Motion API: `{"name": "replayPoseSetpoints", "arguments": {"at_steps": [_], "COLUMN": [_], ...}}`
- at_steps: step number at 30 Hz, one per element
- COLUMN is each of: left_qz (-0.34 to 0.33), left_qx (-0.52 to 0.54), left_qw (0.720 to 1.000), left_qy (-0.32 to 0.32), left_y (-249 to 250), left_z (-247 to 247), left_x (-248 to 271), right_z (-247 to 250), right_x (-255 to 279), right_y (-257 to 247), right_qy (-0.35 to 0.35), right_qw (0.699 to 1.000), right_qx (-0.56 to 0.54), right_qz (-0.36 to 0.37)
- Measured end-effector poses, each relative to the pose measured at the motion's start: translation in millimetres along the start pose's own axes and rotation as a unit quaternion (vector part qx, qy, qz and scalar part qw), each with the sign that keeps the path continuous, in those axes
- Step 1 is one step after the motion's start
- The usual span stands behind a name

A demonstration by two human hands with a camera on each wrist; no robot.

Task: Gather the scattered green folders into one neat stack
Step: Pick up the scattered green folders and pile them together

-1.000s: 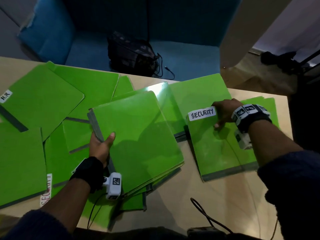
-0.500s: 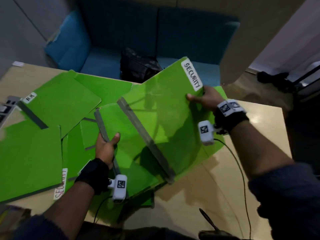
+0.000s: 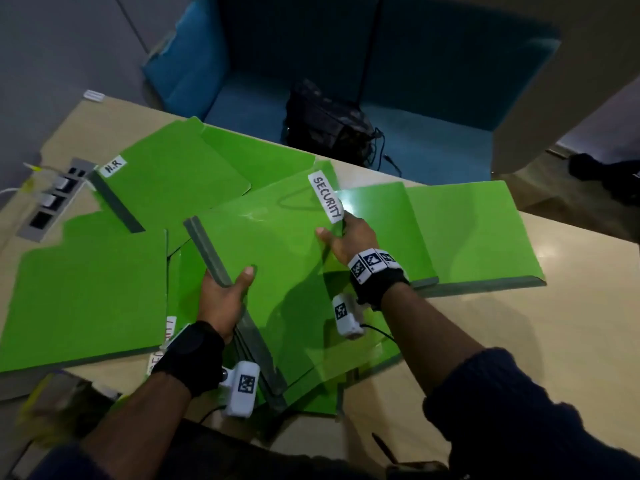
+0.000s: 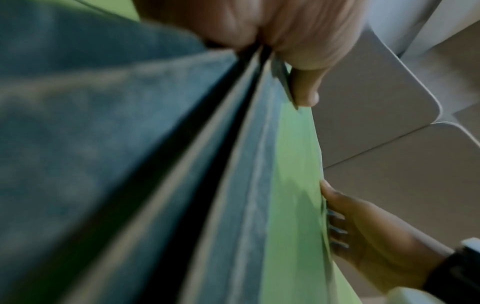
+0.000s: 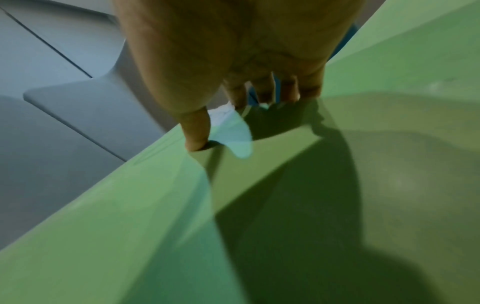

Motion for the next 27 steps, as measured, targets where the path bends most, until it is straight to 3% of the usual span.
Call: {"name": "replayPoseSetpoints", "arguments": {"at_steps": [2, 5, 9, 14, 21, 24, 27], "left_qz": [0.004, 0.022, 0.042, 0.052, 0.036, 0.038, 0.029], "left_qx": [-0.027, -0.043, -0.029, -0.041, -0.048, -0.047, -0.052], "left_qw": [0.999, 0.998, 0.998, 0.997, 0.998, 0.998, 0.998], "left_qy": [0.020, 0.030, 0.037, 0.047, 0.031, 0.026, 0.018], "left_y": [-4, -12, -21, -16, -10, -12, -11], "left_z": [13, 29, 33, 20, 3, -4, -12], "left_x": [-8, -19, -26, -28, -34, -32, -33], "right_z": [9, 41, 66, 61, 61, 81, 117], "right_x": [-14, -43, -81, -100, -110, -110, -119], "right_y": [2, 16, 32, 16, 31, 37, 53], "right_qy": [-0.035, -0.041, -0.071, -0.083, -0.086, -0.092, -0.069], "right_qw": [0.992, 0.926, 0.914, 0.871, 0.878, 0.913, 0.924], "right_qx": [0.116, 0.369, 0.392, 0.454, 0.443, 0.371, 0.357], "right_qz": [0.037, 0.069, 0.072, 0.169, 0.160, 0.141, 0.123]}}
Point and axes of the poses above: each hand's wrist, its own x-axis away from the middle knuckle, its own z-axis out of the back of the hand, y = z × x, the point moved 4 cm from there along -x, towards the middle knuckle, and after that the axes turned 2 degrees about x, right-handed, at the moved point
